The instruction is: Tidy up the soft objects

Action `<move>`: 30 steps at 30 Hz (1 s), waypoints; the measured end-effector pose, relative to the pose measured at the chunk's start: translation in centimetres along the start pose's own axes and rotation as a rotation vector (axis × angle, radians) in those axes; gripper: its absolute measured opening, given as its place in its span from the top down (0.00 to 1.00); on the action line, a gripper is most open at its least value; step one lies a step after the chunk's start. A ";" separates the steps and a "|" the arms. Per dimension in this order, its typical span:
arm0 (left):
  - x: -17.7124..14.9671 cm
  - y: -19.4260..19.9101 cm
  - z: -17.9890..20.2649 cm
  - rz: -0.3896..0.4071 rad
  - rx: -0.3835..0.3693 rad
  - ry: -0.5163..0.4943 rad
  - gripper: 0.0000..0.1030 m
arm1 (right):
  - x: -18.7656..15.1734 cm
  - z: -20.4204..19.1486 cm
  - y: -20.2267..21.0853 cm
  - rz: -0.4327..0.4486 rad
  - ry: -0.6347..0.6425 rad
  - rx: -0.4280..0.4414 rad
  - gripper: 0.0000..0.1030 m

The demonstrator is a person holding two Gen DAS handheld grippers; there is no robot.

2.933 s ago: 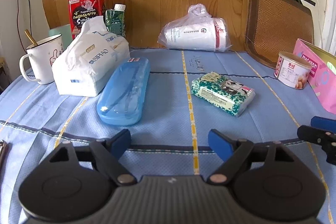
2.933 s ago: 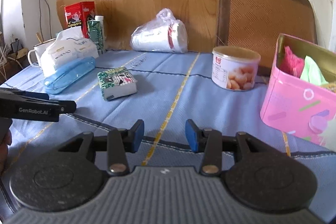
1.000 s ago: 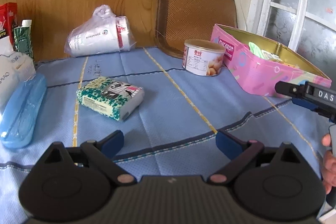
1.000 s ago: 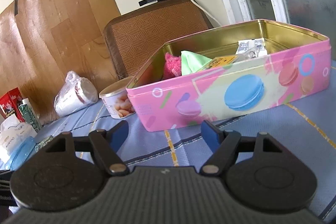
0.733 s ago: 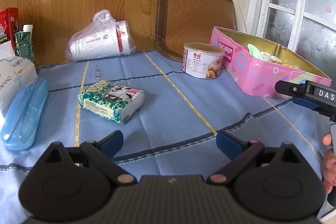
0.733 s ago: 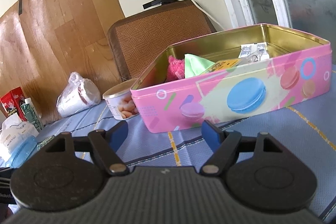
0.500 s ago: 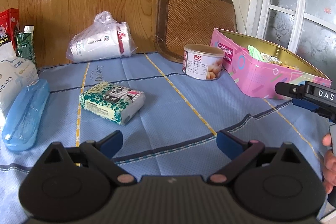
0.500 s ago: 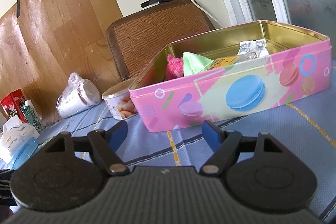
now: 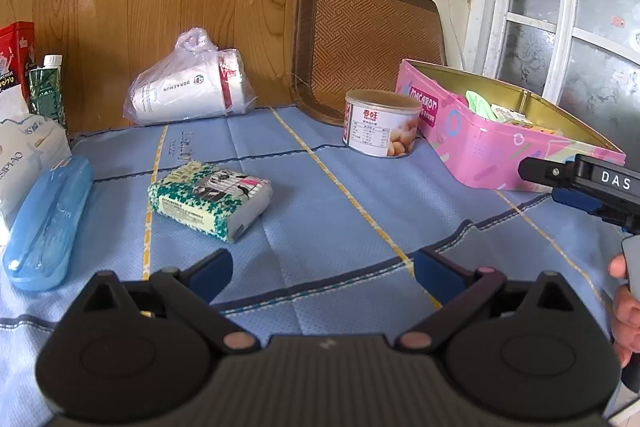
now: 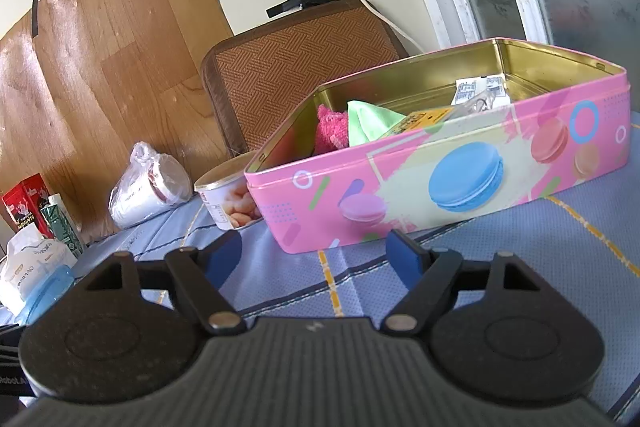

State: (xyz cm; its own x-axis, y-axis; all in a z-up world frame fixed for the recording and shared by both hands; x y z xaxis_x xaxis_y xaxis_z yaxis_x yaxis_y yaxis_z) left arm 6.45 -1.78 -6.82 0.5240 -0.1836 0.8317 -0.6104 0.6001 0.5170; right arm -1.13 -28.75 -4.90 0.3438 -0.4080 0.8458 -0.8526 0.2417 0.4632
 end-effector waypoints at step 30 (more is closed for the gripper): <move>0.1 0.7 0.0 0.043 -0.037 0.007 0.01 | -0.1 -0.2 0.5 0.018 -0.014 -0.007 0.18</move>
State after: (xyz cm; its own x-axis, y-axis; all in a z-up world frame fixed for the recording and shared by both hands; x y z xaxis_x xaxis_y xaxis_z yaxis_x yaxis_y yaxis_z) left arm 6.09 -1.39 -6.39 0.5019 -0.1516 0.8515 -0.6103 0.6355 0.4729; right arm -1.49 -28.46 -4.71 0.3229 -0.4157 0.8503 -0.8558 0.2554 0.4499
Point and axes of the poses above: each gripper's, at about its wrist camera, not at the fingertips, and y roughly against the way its jaws point, z to its right, x to its top, the point moved 4 cm from there along -y, roughly the way its jaws point, and after that the axes turned 12 degrees about -x, right-handed, at the moved point
